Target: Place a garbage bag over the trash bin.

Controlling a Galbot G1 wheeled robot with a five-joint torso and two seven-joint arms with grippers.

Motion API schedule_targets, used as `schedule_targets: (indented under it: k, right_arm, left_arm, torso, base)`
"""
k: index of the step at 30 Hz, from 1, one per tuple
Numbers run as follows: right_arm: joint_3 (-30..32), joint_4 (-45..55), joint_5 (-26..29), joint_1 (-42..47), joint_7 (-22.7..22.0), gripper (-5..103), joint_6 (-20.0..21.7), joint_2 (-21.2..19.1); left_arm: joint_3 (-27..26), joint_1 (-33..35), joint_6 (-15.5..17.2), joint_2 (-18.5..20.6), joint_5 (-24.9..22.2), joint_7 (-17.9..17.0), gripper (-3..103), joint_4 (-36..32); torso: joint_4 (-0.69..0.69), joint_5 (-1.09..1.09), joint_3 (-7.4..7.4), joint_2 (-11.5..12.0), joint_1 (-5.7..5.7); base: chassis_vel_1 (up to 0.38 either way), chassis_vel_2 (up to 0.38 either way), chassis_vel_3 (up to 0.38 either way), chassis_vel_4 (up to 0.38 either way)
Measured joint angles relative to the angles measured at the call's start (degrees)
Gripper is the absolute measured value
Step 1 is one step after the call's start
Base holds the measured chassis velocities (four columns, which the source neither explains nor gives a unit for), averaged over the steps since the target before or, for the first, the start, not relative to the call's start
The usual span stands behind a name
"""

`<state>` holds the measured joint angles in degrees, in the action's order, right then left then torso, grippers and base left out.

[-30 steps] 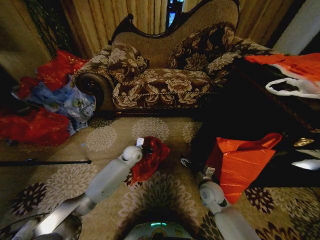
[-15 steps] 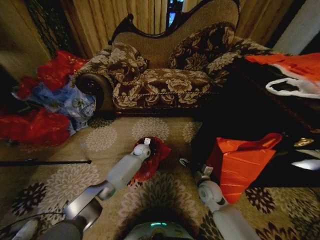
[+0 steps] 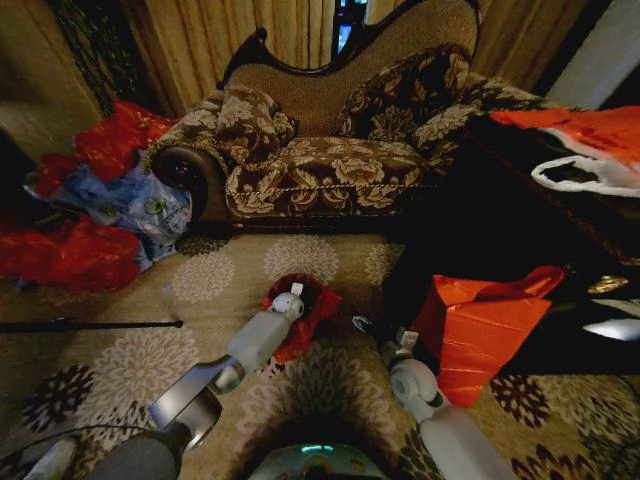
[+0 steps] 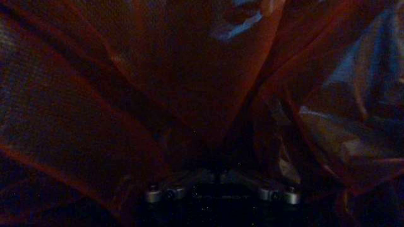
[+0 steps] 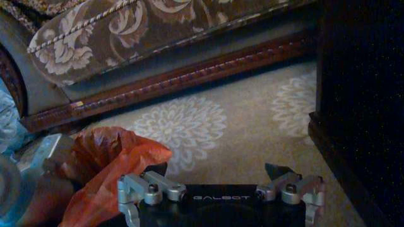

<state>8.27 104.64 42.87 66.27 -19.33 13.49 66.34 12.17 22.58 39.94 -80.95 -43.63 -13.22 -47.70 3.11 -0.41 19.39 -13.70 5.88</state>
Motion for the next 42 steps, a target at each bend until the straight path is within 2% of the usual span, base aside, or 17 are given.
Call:
schedule_targets:
  k: [8, 16, 22, 27, 36, 42]
  right_arm:
    - [-0.3, 0.5, -0.2, 0.0, -0.6, 100, 0.0, 0.1]
    - [-0.5, 1.1, -0.5, 0.5, -0.9, 100, -0.1, 0.2]
    - [-1.1, 0.2, -2.8, 0.3, 0.1, 100, -0.9, 0.5]
    - [-0.9, -0.3, -3.1, 0.0, 0.6, 100, -1.2, 1.3]
    - [-0.8, -0.8, -2.9, 0.4, 0.8, 100, -1.3, 1.3]
    - [-0.8, -1.8, -2.8, -0.2, 0.8, 100, -1.3, 1.5]
  left_arm:
    - [-0.6, 0.2, 0.9, 0.1, 1.4, 0.0, 0, -0.1]
    - [-1.5, 0.3, 1.7, 2.3, 1.7, -0.4, 0, -4.8]
    - [1.0, 1.9, 2.2, 5.1, -4.3, -6.1, 0, -13.6]
    - [2.0, 2.8, 2.3, 7.4, -6.7, -8.1, 0, -16.8]
    - [2.7, 4.4, 2.3, 9.1, -9.5, -10.4, 0, -18.5]
    - [2.5, 4.8, 2.2, 9.1, -9.8, -10.6, 0, -15.7]
  torso:
    - [0.01, -0.01, 0.00, 0.0, 0.00]
    - [0.00, 0.00, 0.00, 0.0, 0.00]
    - [0.02, -0.01, 0.01, 0.0, 0.00]
    - [0.00, 0.00, 0.00, 0.0, 0.00]
    - [0.01, 0.00, 0.00, 0.0, 0.00]
    - [0.01, 0.00, 0.00, 0.0, 0.00]
  base:
    - [0.000, 0.000, 0.000, 0.000]
    - [0.000, 0.000, 0.000, 0.000]
    - [0.000, 0.000, 0.000, 0.000]
    - [0.000, 0.000, 0.000, 0.000]
    - [0.000, 0.000, 0.000, 0.000]
    - [0.000, 0.000, 0.000, 0.000]
